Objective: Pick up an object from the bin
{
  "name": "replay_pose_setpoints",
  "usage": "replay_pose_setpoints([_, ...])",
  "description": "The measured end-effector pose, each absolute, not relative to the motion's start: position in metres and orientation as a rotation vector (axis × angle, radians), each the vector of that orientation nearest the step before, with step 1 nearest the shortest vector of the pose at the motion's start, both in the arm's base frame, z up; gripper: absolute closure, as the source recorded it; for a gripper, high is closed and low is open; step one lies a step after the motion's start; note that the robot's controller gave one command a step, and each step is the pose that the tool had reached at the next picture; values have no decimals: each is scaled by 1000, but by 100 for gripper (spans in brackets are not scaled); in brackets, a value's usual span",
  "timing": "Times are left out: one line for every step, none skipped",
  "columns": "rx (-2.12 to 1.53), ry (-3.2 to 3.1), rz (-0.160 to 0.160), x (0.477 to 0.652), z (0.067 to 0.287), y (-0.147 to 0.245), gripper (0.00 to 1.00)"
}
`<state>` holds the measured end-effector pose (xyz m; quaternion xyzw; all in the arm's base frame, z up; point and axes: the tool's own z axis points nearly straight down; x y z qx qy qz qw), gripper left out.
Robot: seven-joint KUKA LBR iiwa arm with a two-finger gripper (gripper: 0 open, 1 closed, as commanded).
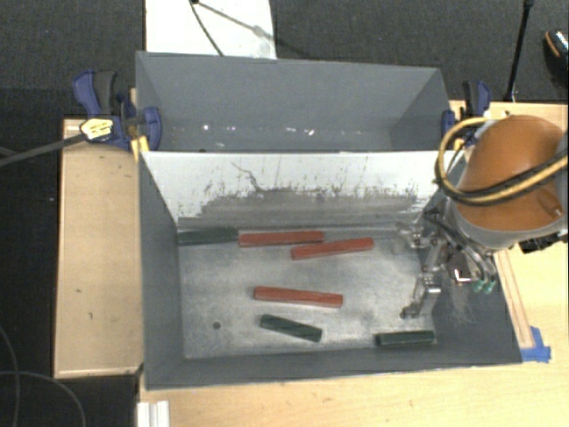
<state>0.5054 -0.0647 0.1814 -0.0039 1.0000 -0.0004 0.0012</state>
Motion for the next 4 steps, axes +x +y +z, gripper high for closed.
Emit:
replay_pose_setpoints([-72,3144,4,529,107,-22,0])
replay_pose_setpoints([-71,3124,-5,592,205,-96,0])
replay_pose_setpoints([-808,3038,4,562,68,-50,0])
replay_pose_setpoints([-1288,2868,0,536,70,-79,0])
